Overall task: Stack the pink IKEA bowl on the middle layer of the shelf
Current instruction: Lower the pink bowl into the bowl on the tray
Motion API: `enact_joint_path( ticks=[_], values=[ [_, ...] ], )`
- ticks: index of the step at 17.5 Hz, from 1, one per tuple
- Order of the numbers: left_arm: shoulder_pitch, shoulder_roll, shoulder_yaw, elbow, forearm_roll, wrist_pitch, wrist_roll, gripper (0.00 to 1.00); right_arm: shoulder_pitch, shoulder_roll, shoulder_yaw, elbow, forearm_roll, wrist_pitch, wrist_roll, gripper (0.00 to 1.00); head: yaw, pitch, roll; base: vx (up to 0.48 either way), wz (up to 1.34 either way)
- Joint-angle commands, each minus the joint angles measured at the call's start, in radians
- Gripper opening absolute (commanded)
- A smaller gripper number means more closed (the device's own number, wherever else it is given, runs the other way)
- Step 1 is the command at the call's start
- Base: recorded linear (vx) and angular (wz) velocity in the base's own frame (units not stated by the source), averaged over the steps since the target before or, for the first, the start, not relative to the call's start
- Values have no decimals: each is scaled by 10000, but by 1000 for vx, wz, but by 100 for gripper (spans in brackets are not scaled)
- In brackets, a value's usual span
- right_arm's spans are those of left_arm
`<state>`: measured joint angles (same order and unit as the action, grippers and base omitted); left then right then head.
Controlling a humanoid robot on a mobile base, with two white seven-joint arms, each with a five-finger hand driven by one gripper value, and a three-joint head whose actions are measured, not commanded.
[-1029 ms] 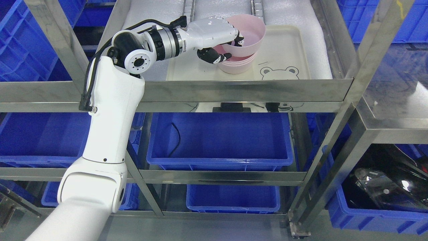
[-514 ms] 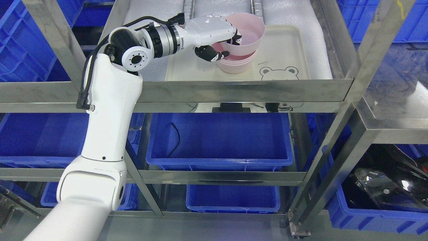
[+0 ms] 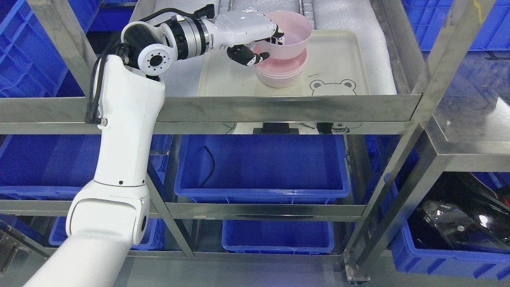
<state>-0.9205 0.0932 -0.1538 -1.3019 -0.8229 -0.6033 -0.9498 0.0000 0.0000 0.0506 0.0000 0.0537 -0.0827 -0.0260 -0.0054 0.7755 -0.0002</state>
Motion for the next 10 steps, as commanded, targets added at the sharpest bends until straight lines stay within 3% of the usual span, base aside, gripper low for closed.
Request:
enact_joint_path(
  ticks=[1, 10],
  values=[
    [16, -27, 20, -4, 38, 4, -120, 14, 231, -175, 0, -175, 0, -2, -1, 100, 0, 0, 0, 0, 0],
    [247, -103, -58, -66, 176, -11, -410, 13, 231, -175, 0, -175, 0, -2, -1, 100, 0, 0, 0, 0, 0]
  ],
)
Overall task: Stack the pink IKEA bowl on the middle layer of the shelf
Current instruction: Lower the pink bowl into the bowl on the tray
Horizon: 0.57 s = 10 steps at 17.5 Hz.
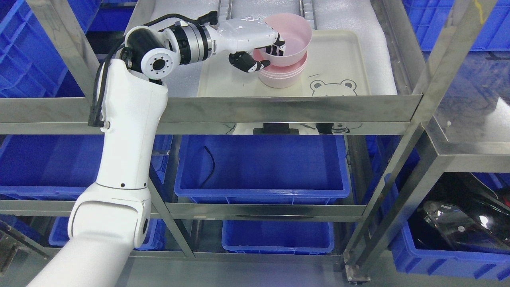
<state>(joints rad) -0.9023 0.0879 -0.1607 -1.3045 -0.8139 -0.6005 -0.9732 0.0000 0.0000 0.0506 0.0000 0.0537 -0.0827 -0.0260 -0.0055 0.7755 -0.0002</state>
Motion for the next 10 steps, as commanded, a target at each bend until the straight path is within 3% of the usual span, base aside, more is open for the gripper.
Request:
enact_joint_path(
  ticks=[1, 10],
  values=[
    [65, -35, 27, -40, 116, -39, -208, 13, 231, -175, 0, -175, 0, -1, -1, 100, 0, 0, 0, 0, 0],
    [-134, 56, 150, -40, 1037, 452, -530, 9, 231, -175, 0, -175, 0, -1, -1, 100, 0, 0, 0, 2, 1]
  ],
)
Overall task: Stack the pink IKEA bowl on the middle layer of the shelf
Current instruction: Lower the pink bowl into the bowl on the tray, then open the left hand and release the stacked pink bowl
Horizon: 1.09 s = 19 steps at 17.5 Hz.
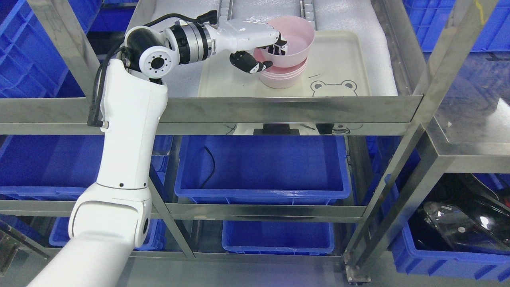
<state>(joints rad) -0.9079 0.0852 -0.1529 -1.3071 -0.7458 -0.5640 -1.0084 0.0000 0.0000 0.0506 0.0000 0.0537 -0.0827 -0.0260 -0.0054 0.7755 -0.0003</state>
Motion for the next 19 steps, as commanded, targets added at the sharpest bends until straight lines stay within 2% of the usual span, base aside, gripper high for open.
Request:
enact_joint_path(
  ticks=[1, 5, 12, 13, 14, 15, 17, 19],
  values=[
    [-79, 144, 71, -13, 356, 87, -239, 8, 230, -175, 0, -175, 0, -1, 0, 100, 0, 0, 0, 0, 0],
    [-49, 757, -51, -29, 356, 87, -332, 8, 230, -175, 0, -175, 0, -1, 0, 100, 0, 0, 0, 0, 0],
    [28, 682, -128, -60, 356, 41, -317, 12, 230, -175, 0, -175, 0, -1, 0, 100, 0, 0, 0, 0, 0],
    [13, 682, -204, -59, 295, 41, -286, 19, 230, -175, 0, -175, 0, -1, 0, 100, 0, 0, 0, 0, 0],
    [-2, 682, -296, -44, 234, 56, -271, 39, 230, -175, 0, -175, 0, -1, 0, 100, 0, 0, 0, 0, 0],
    [-2, 682, -342, -14, 233, 57, -255, 64, 230, -175, 0, -175, 0, -1, 0, 100, 0, 0, 0, 0, 0],
    [-2, 469, -328, 2, 279, 57, -118, 73, 230, -175, 0, -175, 0, -1, 0, 100, 0, 0, 0, 0, 0],
    [-48, -189, -129, 2, 325, 57, 310, 80, 230, -175, 0, -175, 0, -1, 0, 100, 0, 0, 0, 0, 0]
  ],
)
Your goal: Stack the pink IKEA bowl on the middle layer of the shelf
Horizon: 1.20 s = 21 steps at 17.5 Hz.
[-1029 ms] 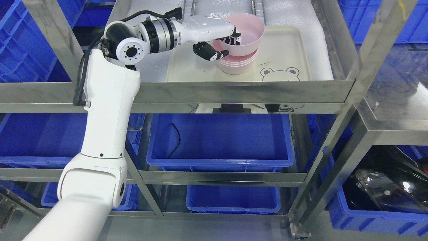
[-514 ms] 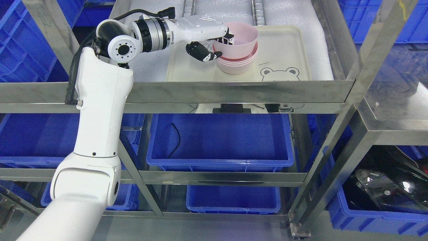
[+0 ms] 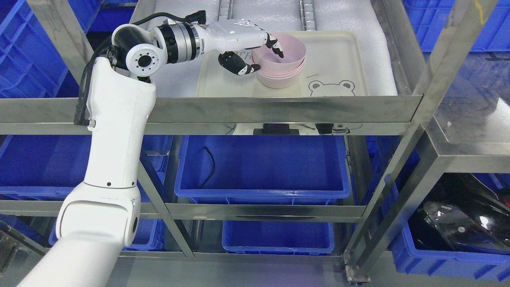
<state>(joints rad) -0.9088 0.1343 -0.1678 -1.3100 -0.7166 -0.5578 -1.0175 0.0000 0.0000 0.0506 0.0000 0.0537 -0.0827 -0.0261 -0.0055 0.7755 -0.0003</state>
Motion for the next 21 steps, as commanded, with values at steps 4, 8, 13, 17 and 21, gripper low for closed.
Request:
enact_joint_path(
  ticks=[4, 8, 13, 17, 21],
  values=[
    [159, -1169, 896, -30, 1757, -51, 679, 93, 230, -175, 0, -175, 0, -1, 0, 100, 0, 0, 0, 0, 0],
    [940, -1169, 454, -564, 5473, 25, 725, 94, 230, -175, 0, -175, 0, -1, 0, 100, 0, 0, 0, 0, 0],
    [3836, -1169, -2855, -2482, 5847, -600, 2226, 95, 230, -175, 0, -175, 0, -1, 0, 100, 0, 0, 0, 0, 0],
    [5817, -1169, -3859, -2485, 5786, -1537, 2198, 93, 230, -175, 0, -175, 0, -1, 0, 100, 0, 0, 0, 0, 0],
    [8468, -975, -3386, -2424, 5771, -2276, 2198, 93, 230, -175, 0, -175, 0, -1, 0, 100, 0, 0, 0, 0, 0]
  ],
)
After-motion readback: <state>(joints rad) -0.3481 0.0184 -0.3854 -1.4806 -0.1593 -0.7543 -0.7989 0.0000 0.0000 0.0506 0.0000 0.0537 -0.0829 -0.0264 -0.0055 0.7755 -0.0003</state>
